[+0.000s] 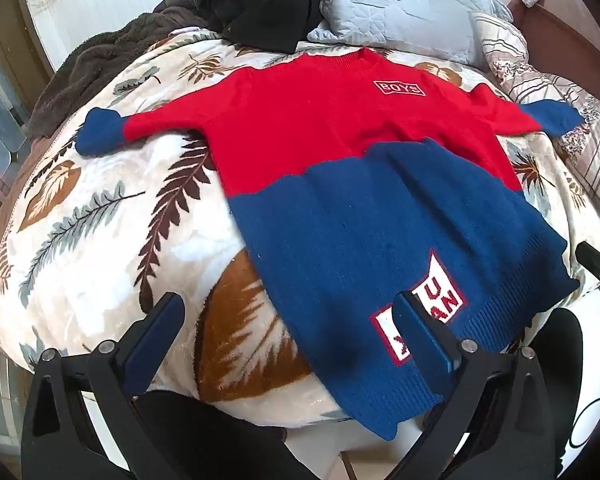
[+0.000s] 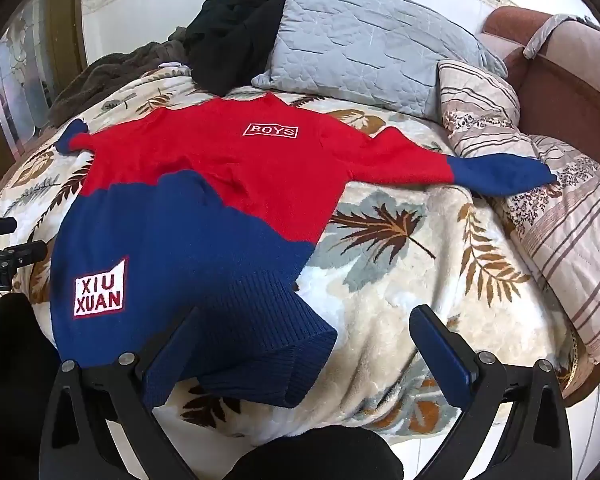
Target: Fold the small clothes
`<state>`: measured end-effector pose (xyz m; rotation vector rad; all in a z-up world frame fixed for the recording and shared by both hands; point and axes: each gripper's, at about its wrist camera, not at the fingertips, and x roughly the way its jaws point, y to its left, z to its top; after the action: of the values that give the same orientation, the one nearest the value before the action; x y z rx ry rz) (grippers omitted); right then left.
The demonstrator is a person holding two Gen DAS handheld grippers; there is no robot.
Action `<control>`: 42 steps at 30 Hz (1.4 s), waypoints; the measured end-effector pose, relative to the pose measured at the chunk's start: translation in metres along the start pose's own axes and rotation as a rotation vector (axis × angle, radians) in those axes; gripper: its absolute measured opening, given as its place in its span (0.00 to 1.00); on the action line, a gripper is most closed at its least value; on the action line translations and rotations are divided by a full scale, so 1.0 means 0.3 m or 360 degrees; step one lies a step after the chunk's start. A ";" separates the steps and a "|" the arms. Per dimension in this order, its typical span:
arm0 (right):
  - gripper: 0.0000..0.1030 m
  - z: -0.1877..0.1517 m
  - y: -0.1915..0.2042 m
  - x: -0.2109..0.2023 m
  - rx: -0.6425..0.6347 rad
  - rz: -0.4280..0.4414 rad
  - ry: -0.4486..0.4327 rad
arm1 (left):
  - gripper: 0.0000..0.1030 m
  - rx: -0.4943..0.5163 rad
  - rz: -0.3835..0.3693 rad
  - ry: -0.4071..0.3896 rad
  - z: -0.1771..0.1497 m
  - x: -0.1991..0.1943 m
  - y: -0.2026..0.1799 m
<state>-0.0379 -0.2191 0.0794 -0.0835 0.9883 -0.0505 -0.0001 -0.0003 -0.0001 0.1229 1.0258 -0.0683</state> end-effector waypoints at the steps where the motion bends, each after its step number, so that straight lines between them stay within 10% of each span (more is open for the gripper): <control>1: 1.00 0.001 0.001 0.000 -0.0007 -0.0005 0.0000 | 1.00 0.0000 0.0000 0.0000 -0.001 0.000 -0.001; 42: 1.00 -0.005 -0.010 0.010 -0.0005 0.0008 -0.0002 | 1.00 -0.0003 -0.0017 0.0011 -0.020 0.023 -0.012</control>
<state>-0.0375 -0.2225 0.0763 -0.0838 0.9874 -0.0442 -0.0019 -0.0032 -0.0093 0.1160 1.0335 -0.0770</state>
